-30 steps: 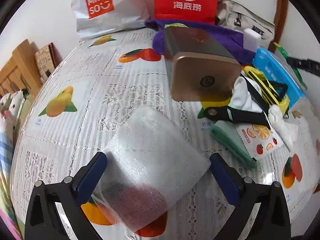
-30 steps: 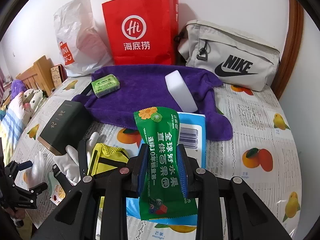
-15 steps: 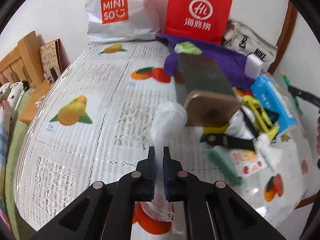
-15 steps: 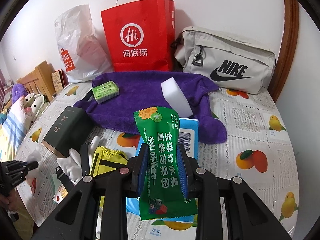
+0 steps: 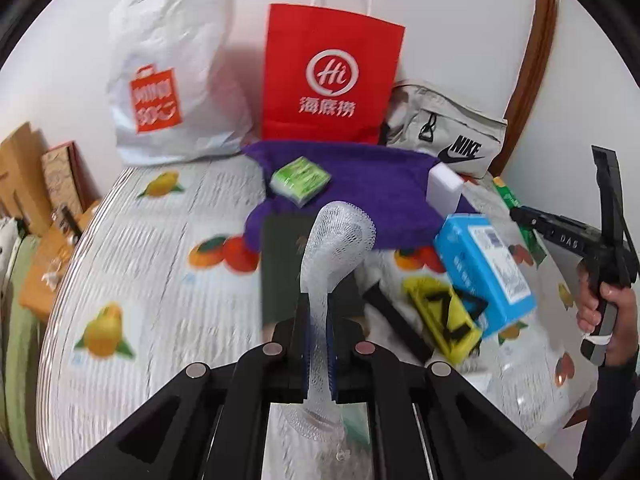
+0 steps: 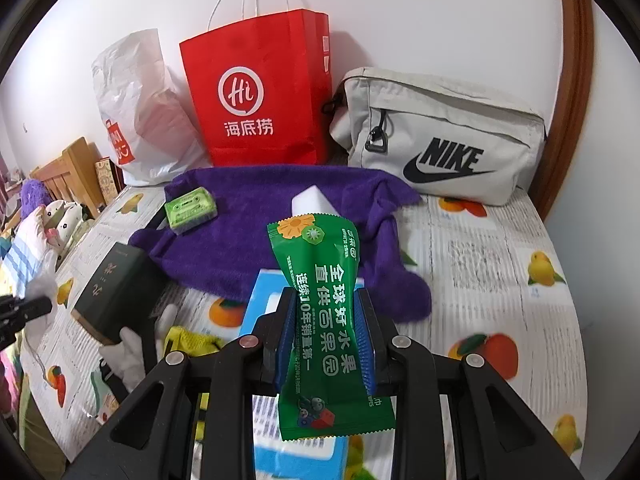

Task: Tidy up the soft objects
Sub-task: 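Carry the mesh bag with the left gripper while the right carries the snack packet over the towel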

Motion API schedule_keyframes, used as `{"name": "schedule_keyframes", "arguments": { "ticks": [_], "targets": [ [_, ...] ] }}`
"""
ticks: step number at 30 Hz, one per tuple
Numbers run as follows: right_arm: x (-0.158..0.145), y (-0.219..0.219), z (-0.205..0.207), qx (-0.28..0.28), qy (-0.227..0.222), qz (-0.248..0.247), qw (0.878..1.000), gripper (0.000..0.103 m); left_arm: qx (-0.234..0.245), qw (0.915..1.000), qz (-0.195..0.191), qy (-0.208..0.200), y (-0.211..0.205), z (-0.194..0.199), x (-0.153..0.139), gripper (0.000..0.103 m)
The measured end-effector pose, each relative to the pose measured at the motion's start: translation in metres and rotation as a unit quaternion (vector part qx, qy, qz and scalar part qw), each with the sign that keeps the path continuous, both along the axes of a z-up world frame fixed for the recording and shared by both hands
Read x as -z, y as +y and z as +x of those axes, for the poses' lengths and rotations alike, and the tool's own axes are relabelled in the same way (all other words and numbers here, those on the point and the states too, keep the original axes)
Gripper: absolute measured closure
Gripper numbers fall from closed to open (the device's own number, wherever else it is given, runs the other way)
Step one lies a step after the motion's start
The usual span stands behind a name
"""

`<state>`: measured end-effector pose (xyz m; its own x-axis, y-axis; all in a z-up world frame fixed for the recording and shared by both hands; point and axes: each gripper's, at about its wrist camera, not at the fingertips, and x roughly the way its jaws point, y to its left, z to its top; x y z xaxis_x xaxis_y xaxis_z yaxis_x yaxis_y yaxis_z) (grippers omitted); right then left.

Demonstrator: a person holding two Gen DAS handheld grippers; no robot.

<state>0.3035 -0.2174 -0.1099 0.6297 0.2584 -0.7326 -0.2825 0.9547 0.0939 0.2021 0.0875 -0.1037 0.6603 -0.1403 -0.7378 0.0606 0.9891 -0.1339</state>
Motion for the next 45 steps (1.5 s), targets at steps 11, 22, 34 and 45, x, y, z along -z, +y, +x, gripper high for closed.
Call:
{"name": "schedule_keyframes", "arguments": {
  "ticks": [11,22,34,45],
  "targets": [
    [0.018,0.007,0.062,-0.014,0.014,-0.004,1.000,0.075,0.008,0.9999,-0.007,0.002,-0.026,0.089,-0.007,0.096],
    [0.027,0.031,0.114,-0.055,0.029,0.012,0.998,0.075,0.005,0.9996,-0.020,0.020,-0.031,0.169,0.008,0.096],
    [0.020,0.052,0.138,-0.083,0.015,0.013,0.996,0.075,-0.011,0.9987,-0.020,0.045,-0.027,0.214,0.032,0.096],
    [0.053,0.050,0.152,-0.073,0.057,-0.023,0.995,0.074,-0.006,0.9970,-0.017,0.076,-0.036,0.234,0.054,0.094]
  ]
}}
